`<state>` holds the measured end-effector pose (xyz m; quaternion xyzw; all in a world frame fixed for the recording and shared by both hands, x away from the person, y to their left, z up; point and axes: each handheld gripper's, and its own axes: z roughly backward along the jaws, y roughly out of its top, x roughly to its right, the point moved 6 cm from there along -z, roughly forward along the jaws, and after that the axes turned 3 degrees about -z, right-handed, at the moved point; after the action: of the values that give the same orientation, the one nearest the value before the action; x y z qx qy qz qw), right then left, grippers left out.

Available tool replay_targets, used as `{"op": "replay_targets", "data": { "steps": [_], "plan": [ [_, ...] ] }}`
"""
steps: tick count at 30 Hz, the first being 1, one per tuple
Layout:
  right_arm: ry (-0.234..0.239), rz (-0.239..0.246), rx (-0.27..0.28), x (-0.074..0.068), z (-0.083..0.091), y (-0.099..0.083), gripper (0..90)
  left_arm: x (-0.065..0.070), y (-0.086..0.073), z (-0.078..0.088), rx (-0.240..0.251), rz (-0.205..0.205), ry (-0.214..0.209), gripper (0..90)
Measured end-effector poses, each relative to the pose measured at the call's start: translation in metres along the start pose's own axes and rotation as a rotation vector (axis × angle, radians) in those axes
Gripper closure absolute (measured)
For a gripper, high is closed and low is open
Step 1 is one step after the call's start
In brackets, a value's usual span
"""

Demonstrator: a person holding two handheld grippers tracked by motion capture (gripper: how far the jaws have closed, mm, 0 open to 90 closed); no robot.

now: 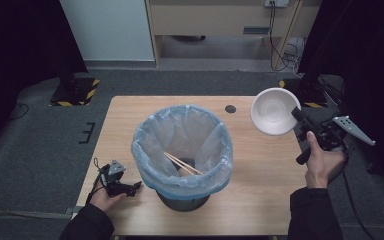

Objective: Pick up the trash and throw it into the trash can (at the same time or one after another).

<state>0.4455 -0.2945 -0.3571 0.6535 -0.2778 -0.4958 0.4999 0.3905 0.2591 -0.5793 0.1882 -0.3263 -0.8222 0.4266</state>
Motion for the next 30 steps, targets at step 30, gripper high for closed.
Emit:
{"op": "replay_targets", "data": {
  "steps": [30],
  "plan": [
    [0.252, 0.037, 0.195, -0.083, 0.032, 0.058, 84.2, 0.000, 0.000, 0.000, 0.001, 0.000, 0.001, 0.0]
  ]
}}
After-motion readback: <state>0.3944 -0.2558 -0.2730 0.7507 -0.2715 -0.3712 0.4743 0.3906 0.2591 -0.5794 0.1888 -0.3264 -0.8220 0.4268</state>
